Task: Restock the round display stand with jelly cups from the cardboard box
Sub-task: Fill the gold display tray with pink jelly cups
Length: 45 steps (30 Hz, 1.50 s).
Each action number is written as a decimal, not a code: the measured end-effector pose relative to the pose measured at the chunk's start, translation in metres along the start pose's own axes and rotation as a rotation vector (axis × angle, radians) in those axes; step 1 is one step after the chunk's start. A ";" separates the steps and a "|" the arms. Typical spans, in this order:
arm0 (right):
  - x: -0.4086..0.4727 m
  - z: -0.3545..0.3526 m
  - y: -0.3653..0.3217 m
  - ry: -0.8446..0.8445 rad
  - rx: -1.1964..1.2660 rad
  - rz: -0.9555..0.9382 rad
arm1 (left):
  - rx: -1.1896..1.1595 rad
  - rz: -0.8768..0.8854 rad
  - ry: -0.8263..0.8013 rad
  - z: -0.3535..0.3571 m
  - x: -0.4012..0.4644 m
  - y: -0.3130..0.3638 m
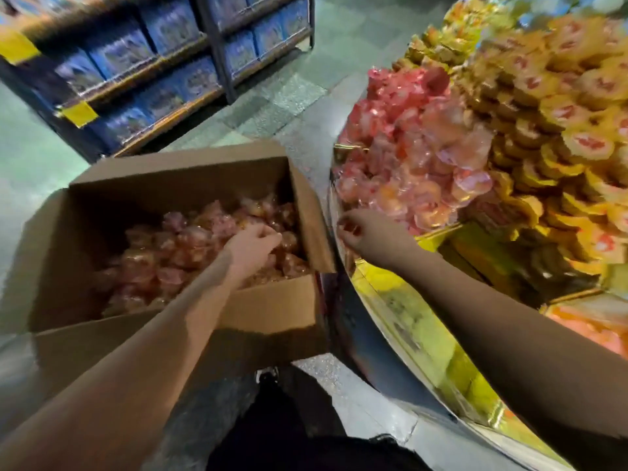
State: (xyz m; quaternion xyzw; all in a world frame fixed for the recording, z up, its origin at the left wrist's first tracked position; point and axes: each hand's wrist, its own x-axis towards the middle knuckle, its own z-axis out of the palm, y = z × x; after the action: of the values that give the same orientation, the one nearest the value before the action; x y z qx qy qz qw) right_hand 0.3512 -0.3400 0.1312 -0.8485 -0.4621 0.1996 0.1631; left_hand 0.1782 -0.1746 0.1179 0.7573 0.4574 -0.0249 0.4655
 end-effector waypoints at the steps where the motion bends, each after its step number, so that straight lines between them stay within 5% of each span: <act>1: 0.020 0.012 -0.016 -0.042 0.001 0.001 | -0.028 -0.029 -0.005 -0.017 0.010 -0.018; 10: 0.154 0.120 -0.086 -0.356 -0.009 0.254 | -0.029 -0.328 0.062 -0.131 0.092 -0.164; 20: 0.178 0.216 -0.063 -0.669 -0.142 0.465 | 0.105 -0.443 -0.098 -0.139 0.129 -0.263; 32: 0.186 0.268 -0.045 -0.839 -0.320 0.285 | 0.406 -0.199 -0.449 -0.080 0.155 -0.268; 45: 0.198 0.269 -0.043 -0.891 -0.538 -0.070 | 0.594 -0.211 -0.387 -0.058 0.183 -0.264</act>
State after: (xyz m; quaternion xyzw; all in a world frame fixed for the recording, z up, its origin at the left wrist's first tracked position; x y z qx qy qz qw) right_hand 0.2863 -0.1243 -0.1197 -0.6772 -0.5497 0.4101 -0.2666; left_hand 0.0728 0.0297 -0.1144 0.7893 0.4092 -0.3472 0.2984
